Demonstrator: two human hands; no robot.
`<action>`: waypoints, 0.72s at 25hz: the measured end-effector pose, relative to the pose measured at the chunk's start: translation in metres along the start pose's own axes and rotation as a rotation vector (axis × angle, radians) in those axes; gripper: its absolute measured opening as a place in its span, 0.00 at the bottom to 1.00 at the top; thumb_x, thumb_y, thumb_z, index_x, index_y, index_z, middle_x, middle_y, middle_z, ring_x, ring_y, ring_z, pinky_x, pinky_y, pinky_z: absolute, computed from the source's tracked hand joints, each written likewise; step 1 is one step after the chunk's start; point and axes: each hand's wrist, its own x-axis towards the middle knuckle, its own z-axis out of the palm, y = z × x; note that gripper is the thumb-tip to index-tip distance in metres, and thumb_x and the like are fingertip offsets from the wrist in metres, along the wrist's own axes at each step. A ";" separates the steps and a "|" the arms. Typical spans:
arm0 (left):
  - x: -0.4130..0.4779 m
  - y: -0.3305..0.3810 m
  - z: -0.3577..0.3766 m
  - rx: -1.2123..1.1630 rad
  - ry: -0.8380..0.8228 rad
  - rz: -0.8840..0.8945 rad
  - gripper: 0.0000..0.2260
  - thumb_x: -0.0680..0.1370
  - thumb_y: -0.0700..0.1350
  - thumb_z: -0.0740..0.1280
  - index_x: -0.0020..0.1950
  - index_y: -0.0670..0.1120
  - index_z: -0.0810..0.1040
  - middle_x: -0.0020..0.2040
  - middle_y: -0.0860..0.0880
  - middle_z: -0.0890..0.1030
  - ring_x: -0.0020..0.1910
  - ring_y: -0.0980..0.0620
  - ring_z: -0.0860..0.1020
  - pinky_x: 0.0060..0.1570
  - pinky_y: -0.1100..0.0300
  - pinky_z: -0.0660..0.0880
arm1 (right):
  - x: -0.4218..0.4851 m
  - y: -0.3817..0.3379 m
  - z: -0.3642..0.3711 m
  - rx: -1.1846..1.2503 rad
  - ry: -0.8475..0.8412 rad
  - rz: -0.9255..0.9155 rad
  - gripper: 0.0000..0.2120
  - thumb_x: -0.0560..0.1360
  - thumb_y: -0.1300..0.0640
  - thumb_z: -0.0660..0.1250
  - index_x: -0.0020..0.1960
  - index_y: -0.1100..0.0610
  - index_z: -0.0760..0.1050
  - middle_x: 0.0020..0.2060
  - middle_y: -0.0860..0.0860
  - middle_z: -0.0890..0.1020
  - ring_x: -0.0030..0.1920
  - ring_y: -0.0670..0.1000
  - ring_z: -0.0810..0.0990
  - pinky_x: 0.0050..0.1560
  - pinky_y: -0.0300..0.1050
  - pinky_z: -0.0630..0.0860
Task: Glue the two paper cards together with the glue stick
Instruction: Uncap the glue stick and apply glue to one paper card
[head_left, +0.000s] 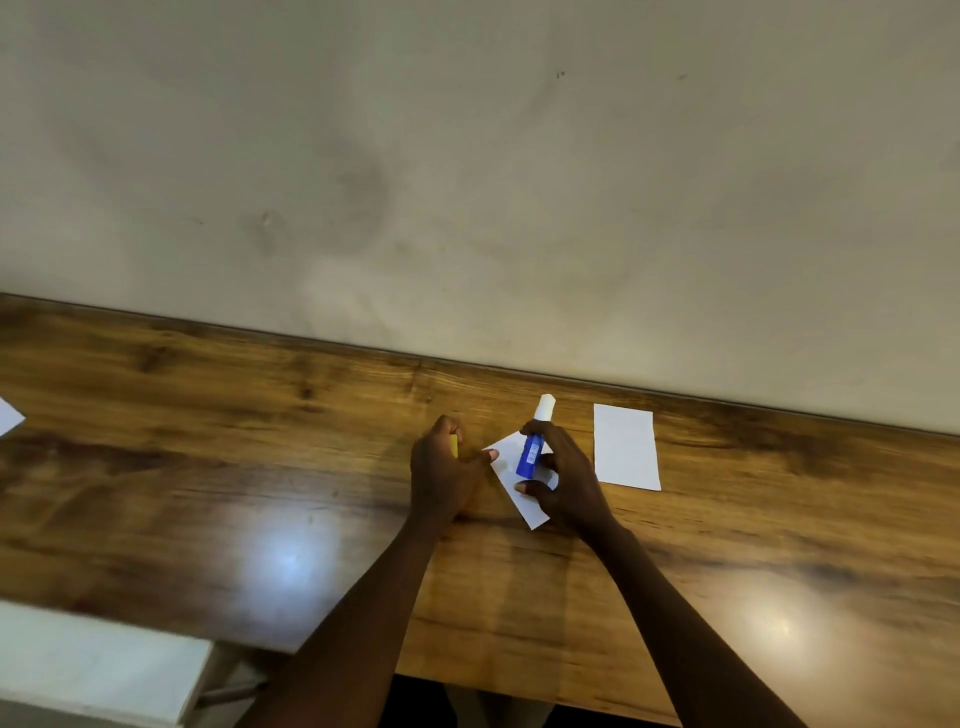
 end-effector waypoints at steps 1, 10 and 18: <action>-0.002 -0.005 0.001 0.010 0.009 -0.007 0.18 0.67 0.46 0.74 0.50 0.40 0.74 0.42 0.44 0.77 0.43 0.48 0.75 0.36 0.62 0.69 | 0.002 0.000 0.001 0.005 -0.008 0.003 0.28 0.66 0.69 0.70 0.62 0.60 0.66 0.63 0.59 0.71 0.57 0.53 0.73 0.53 0.38 0.70; -0.006 -0.025 0.006 0.063 0.007 0.057 0.31 0.66 0.47 0.74 0.65 0.40 0.67 0.59 0.40 0.76 0.59 0.42 0.73 0.59 0.48 0.73 | 0.009 0.005 0.014 0.078 0.115 -0.041 0.23 0.65 0.68 0.71 0.58 0.61 0.69 0.55 0.57 0.76 0.48 0.45 0.74 0.42 0.22 0.71; -0.001 -0.031 0.008 0.037 0.027 0.083 0.35 0.64 0.47 0.76 0.66 0.39 0.66 0.61 0.39 0.76 0.61 0.39 0.72 0.59 0.41 0.72 | 0.023 -0.017 0.023 0.727 0.341 0.125 0.08 0.76 0.64 0.59 0.43 0.54 0.74 0.21 0.46 0.75 0.22 0.42 0.70 0.24 0.30 0.66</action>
